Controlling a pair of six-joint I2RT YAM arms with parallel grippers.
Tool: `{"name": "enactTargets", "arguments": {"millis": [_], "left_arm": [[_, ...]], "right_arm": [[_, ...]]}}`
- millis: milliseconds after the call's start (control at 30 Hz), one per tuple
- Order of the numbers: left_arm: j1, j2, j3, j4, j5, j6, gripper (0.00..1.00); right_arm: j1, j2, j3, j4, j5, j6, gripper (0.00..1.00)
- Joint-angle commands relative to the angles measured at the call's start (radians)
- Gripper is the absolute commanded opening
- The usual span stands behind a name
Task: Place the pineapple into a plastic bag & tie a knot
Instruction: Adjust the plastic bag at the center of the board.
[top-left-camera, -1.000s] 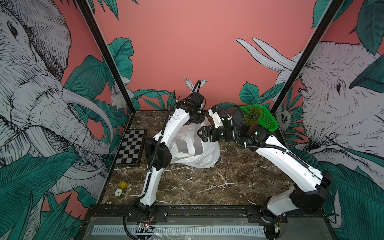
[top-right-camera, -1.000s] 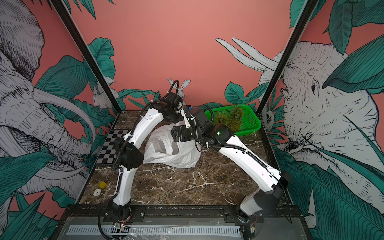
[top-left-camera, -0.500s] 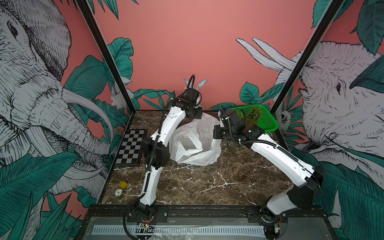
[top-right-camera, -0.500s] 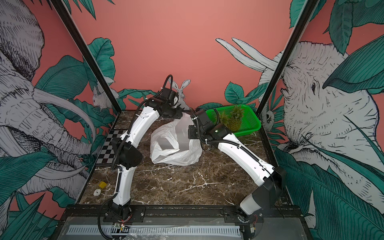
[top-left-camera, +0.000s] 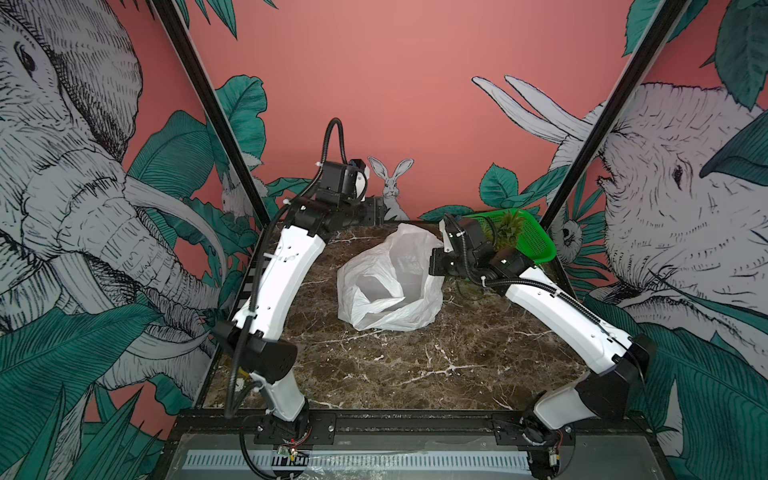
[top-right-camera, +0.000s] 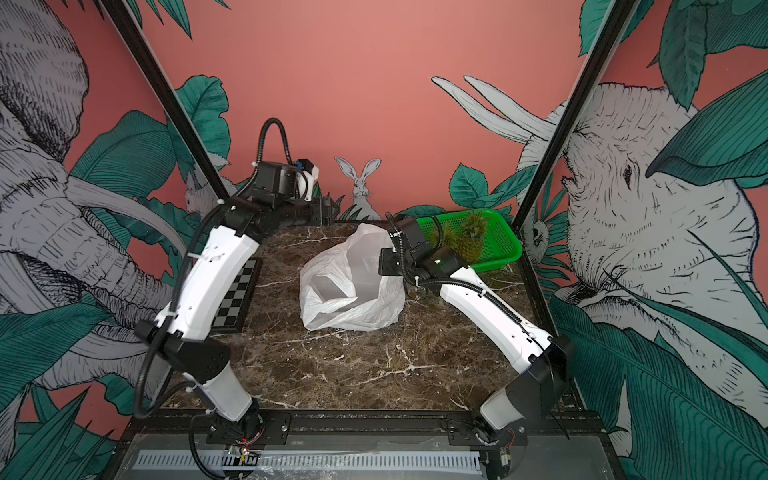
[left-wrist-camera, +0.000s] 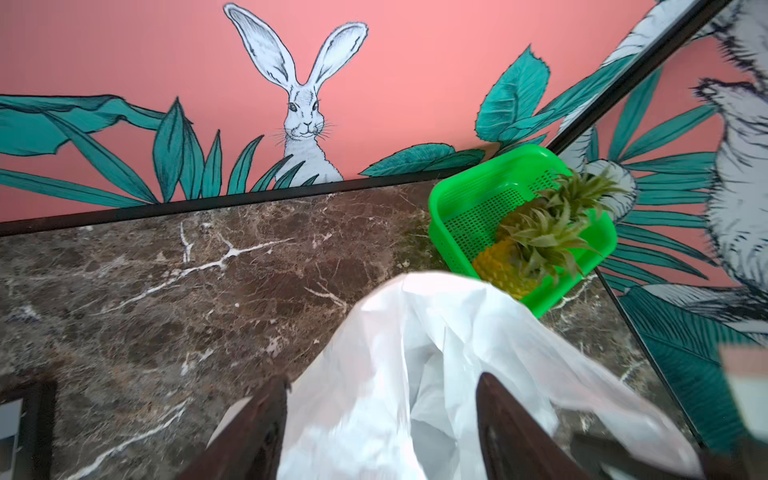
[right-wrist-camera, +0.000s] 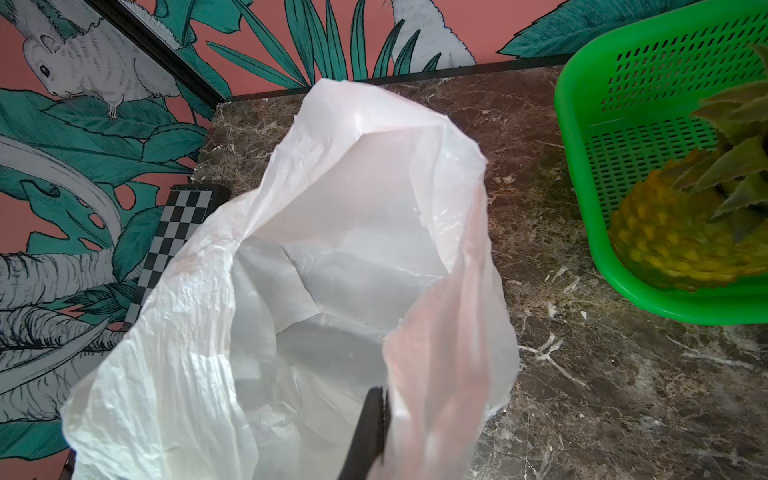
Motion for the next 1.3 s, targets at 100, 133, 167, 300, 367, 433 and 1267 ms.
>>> {"name": "enactTargets", "arguments": {"millis": [100, 133, 167, 300, 367, 433, 1267], "left_arm": [[-0.084, -0.173, -0.142, -0.171, -0.028, 0.095, 0.74], [-0.114, -0.188, -0.145, -0.208, -0.035, 0.111, 0.74], [-0.139, -0.197, -0.151, -0.235, -0.032, 0.121, 0.75], [-0.255, -0.203, -0.178, -0.316, -0.057, 0.115, 0.76], [-0.319, -0.203, -0.211, -0.331, -0.142, 0.11, 0.77], [-0.387, -0.209, -0.251, -0.334, -0.262, 0.106, 0.78], [-0.541, -0.113, -0.478, -0.181, -0.669, 0.157, 0.85]], "right_arm": [[-0.024, 0.019, 0.041, 0.029, -0.028, 0.02, 0.01], [-0.025, 0.023, 0.043, 0.031, -0.03, 0.02, 0.01], [-0.026, 0.027, 0.043, 0.033, -0.031, 0.022, 0.01], [-0.026, 0.042, 0.049, 0.04, -0.039, 0.023, 0.02], [-0.026, 0.046, 0.046, 0.043, -0.043, 0.024, 0.03], [-0.026, 0.047, 0.042, 0.044, -0.041, 0.024, 0.03], [-0.027, 0.036, -0.004, 0.066, -0.035, 0.029, 0.04]]}}
